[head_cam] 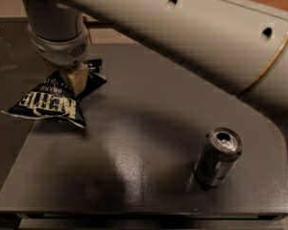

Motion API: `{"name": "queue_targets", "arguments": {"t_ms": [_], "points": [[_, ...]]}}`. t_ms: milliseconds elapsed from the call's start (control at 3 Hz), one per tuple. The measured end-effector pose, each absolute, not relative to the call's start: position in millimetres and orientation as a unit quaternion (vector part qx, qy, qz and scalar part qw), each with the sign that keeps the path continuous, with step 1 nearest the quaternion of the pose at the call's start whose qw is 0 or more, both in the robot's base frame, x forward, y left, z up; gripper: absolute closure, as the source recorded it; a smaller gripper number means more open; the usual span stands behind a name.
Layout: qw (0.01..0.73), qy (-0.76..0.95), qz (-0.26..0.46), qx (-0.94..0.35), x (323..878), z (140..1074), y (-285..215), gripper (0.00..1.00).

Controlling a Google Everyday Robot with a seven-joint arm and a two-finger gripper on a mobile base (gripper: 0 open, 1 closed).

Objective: Pick blue chip bag

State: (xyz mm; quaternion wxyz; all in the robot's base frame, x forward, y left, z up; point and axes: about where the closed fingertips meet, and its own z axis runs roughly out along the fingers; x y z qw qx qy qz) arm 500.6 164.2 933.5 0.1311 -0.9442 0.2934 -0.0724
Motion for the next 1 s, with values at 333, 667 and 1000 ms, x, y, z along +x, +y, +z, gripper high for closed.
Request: {"name": "queue_targets", "arguments": {"t_ms": [333, 667, 1000], "points": [[0.157, 0.301, -0.084, -0.937, 510.7, 973.8, 150.4, 1.00], [0.178, 0.298, -0.093, -0.933, 511.8, 1005.0, 137.9, 1.00], [0.184, 0.297, -0.096, -0.932, 511.9, 1009.3, 139.1, 1.00]]}}
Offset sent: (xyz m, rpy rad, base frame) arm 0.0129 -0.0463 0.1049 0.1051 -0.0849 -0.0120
